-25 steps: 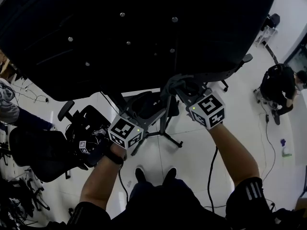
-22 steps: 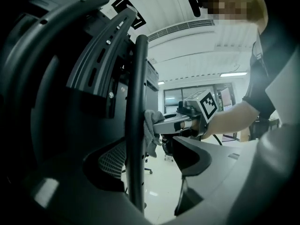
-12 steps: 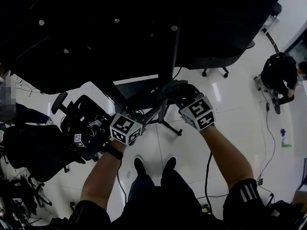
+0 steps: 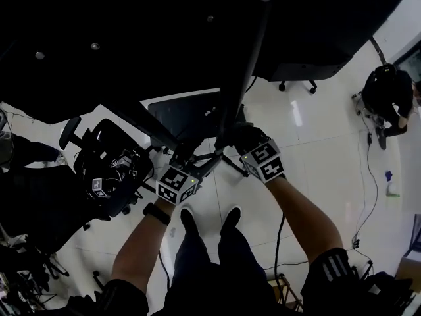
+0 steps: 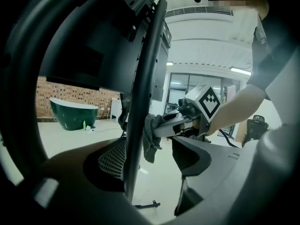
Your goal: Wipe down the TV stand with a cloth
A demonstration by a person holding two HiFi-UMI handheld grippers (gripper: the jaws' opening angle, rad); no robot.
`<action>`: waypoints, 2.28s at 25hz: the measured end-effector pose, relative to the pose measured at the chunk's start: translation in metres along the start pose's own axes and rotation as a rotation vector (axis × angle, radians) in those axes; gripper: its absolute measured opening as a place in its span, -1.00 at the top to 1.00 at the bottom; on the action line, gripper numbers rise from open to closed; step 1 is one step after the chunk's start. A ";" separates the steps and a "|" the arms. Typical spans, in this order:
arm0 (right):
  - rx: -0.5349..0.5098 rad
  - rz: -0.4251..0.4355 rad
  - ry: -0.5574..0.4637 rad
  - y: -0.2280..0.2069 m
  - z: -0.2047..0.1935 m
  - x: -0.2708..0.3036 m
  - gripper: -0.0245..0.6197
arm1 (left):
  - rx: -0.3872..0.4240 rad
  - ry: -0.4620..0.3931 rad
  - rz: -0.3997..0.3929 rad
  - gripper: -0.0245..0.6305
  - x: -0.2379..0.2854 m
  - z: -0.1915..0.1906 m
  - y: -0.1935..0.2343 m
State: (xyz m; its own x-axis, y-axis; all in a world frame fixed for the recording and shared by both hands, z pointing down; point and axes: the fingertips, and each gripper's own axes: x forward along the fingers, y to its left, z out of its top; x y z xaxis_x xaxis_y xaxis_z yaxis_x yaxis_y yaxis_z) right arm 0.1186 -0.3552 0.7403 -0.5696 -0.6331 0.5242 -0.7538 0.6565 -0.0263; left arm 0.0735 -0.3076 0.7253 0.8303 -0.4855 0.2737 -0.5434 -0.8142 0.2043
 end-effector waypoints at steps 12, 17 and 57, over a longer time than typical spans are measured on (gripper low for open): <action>-0.020 0.018 0.212 0.021 -0.139 0.100 0.82 | -0.116 0.120 0.011 -0.08 0.020 -0.125 0.029; -0.012 0.007 0.274 0.016 -0.191 0.129 0.83 | -0.132 0.149 0.013 -0.08 0.026 -0.162 0.035; 0.088 0.368 -0.379 0.193 0.092 -0.220 0.83 | 0.214 -0.256 0.124 -0.03 -0.168 0.131 -0.169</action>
State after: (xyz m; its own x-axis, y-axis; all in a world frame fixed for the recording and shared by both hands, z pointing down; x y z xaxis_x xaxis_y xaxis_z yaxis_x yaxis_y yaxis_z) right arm 0.0687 -0.1270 0.5415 -0.8675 -0.4819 0.1235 -0.4974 0.8364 -0.2304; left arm 0.0420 -0.1302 0.5212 0.7782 -0.6272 0.0337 -0.6267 -0.7789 -0.0243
